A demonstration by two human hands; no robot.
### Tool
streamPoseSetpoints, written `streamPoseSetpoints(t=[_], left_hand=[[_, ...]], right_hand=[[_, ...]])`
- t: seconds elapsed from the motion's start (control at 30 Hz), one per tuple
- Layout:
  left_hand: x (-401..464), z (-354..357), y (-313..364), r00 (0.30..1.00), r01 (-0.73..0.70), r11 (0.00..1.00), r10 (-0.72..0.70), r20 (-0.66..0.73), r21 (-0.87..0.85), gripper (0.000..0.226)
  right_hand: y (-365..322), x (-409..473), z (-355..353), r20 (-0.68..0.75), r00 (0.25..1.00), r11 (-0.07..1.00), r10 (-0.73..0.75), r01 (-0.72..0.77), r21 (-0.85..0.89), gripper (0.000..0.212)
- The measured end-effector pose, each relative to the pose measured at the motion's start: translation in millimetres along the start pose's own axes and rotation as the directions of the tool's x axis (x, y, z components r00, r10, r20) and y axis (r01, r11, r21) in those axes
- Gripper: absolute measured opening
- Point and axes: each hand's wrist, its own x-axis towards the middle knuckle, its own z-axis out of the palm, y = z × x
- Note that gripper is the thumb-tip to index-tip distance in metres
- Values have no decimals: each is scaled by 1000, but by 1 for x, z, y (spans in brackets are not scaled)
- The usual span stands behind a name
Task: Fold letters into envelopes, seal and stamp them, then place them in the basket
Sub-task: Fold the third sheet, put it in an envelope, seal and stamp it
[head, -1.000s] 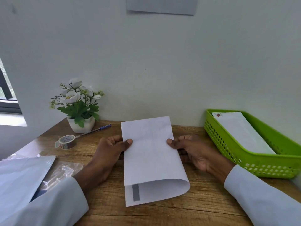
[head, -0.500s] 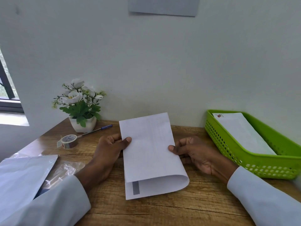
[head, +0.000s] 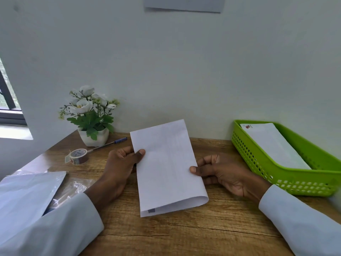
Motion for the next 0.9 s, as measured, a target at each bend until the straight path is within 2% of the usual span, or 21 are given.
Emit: streamPoseSetpoints(t=[0.1,0.33,0.43,0.5,0.6,0.77,0.9], left_hand=[[0,-1,1,1000,0,1000,0,-19,-11,15],[0,0,0,1000,-11,1000,11,-28,-12,21],[1,-2,1,999,-19,999,18,-48,-29,24],[2,-3,0,998,-23,999,20,-59,-46,25],[2,-1,0,998,-32,998,29,-56,-53,27],[2,-1,-1,993,-71,995,64,-95,-72,29],[1,-2,2,986,-99,992,88,-139,-75,20]], right_hand=[[3,-1,-1,65,997,999,39,-37,-29,28],[1,-2,-1,-30,1000,998,-5,3,-64,16],[1,-4,-1,25,1000,998,5,-4,-61,20],[1,-4,-1,55,998,997,22,-17,-77,16],[1,-3,-1,-2,1000,993,12,-12,-119,15],[2,-2,-4,-125,990,990,-66,49,-131,29],[3,-3,-4,4,1000,993,-14,14,-120,27]])
